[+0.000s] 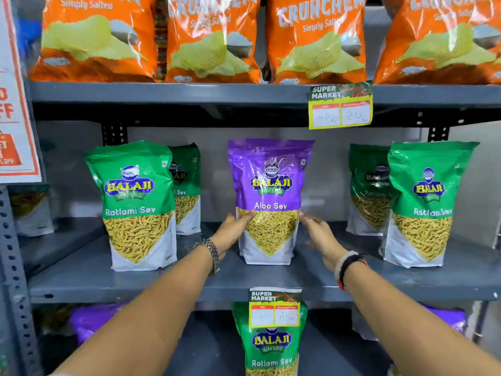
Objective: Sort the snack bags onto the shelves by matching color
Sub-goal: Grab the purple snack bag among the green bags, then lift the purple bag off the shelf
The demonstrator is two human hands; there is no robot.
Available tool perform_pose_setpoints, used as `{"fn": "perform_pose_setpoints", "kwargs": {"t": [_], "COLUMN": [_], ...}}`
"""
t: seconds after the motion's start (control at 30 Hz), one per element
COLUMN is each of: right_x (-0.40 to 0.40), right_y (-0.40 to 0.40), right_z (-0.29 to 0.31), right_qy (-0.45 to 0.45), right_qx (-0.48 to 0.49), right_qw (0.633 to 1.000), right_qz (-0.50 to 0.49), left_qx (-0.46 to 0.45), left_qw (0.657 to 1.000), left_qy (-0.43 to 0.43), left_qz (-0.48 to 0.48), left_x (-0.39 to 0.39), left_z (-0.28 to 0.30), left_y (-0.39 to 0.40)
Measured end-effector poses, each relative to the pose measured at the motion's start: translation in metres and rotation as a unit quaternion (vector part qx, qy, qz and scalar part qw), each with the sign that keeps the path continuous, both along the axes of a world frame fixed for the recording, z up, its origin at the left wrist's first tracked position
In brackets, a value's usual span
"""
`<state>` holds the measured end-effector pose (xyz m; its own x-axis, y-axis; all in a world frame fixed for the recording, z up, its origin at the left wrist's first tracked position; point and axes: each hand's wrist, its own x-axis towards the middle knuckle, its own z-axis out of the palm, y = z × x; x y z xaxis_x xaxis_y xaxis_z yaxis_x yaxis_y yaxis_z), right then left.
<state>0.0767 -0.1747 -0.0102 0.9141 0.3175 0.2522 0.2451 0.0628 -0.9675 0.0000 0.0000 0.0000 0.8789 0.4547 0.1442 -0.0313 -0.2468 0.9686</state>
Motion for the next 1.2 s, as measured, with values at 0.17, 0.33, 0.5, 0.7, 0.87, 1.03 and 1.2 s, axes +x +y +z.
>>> {"fn": "perform_pose_setpoints", "kwargs": {"t": [0.17,0.33,0.5,0.7,0.87,1.03,1.2], "right_x": [0.01,0.014,-0.005,-0.049,-0.096,-0.14,-0.164], "right_y": [0.02,0.027,0.025,0.017,0.005,-0.004,0.009], "right_z": [-0.011,-0.022,-0.022,-0.016,-0.025,-0.063,-0.129], "right_qy": [-0.002,-0.017,-0.008,0.002,0.005,-0.012,-0.007], "right_qx": [0.039,0.074,0.11,0.143,0.151,0.134,0.087], "right_qw": [0.998,0.997,0.994,0.988,0.984,0.977,0.98], "right_qz": [0.042,-0.001,0.014,0.058,0.098,0.165,0.181], "left_qx": [-0.007,-0.044,-0.048,0.042,0.099,0.116,0.122], "left_qw": [0.998,0.993,0.987,0.966,0.942,0.939,0.948], "left_qy": [-0.062,-0.102,-0.127,-0.198,-0.247,-0.241,-0.186], "left_qz": [-0.01,0.033,0.092,0.16,0.204,0.219,0.226], "left_x": [0.016,0.021,0.0,-0.066,-0.133,-0.185,-0.221], "left_z": [-0.02,-0.034,-0.041,-0.046,-0.054,-0.094,-0.164], "left_y": [0.008,0.019,0.014,-0.003,-0.033,-0.039,-0.024]}}
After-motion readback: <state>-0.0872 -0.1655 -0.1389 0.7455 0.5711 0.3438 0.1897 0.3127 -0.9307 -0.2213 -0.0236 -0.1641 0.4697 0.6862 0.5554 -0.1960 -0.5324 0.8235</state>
